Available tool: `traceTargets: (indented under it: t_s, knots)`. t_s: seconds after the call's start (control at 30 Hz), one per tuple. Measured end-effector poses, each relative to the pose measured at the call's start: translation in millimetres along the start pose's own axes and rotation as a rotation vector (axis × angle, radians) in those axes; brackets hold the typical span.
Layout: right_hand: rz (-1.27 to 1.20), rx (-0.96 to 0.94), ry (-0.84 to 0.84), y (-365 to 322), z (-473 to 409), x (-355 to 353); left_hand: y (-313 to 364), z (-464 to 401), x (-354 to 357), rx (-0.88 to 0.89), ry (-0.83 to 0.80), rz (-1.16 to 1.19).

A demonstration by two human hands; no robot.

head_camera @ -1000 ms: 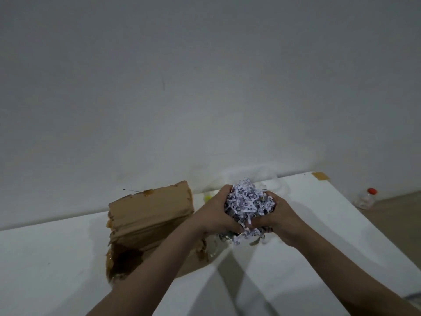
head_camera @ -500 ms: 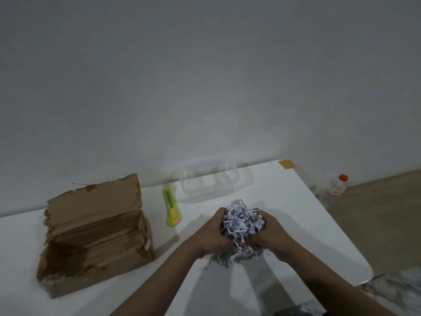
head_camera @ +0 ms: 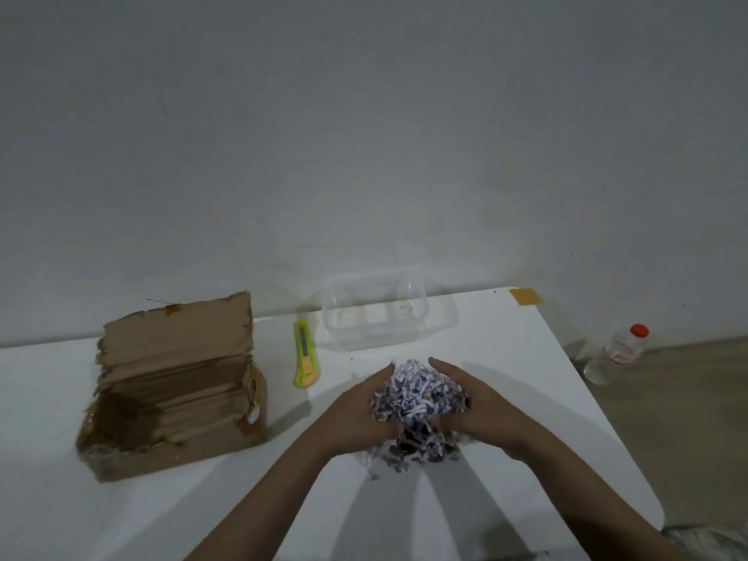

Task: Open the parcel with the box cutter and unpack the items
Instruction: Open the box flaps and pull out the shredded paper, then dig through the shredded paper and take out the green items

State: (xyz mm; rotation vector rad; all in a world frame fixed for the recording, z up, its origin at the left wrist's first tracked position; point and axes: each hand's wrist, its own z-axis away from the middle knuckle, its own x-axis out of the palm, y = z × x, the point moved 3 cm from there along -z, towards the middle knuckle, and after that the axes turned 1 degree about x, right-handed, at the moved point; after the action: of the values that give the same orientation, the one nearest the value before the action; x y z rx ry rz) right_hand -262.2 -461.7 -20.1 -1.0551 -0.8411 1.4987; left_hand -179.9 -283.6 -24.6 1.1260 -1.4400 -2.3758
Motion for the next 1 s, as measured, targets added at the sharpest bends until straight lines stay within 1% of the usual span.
traceTargets:
  t_s: [0.07,0.13,0.23,0.33,0.47,0.53,0.67,0.77,0.87,0.93,1.0]
  knots:
    - [0.127,0.063,-0.008,-8,2,-4,-1,4,-10,-0.035,0.031,-0.044]
    - [0.218,0.133,-0.012,-15,4,-7,-2,6,-19,-0.058,0.06,-0.036]
    - [0.33,0.184,0.019,-29,5,-6,-1,10,-30,-0.043,0.139,-0.1]
    - [0.454,0.181,0.088,-44,6,-2,-2,15,-40,-0.007,0.23,-0.152]
    - [0.643,0.059,0.256,-61,9,19,-5,30,-51,0.037,0.26,-0.121]
    - [0.659,0.009,0.332,-69,9,39,-11,41,-62,0.049,0.303,-0.108]
    - [0.653,-0.094,0.373,-94,1,95,-31,71,-91,0.062,0.451,-0.054]
    - [0.599,-0.194,0.363,-110,-17,141,-57,100,-121,0.025,0.551,-0.018]
    - [0.514,-0.269,0.315,-122,-38,187,-91,129,-155,0.048,0.73,-0.109]
    - [0.469,-0.302,0.291,-129,-52,212,-113,145,-175,-0.014,0.811,-0.148]
    - [0.419,-0.317,0.285,-136,-69,234,-133,162,-195,-0.109,0.875,-0.136]
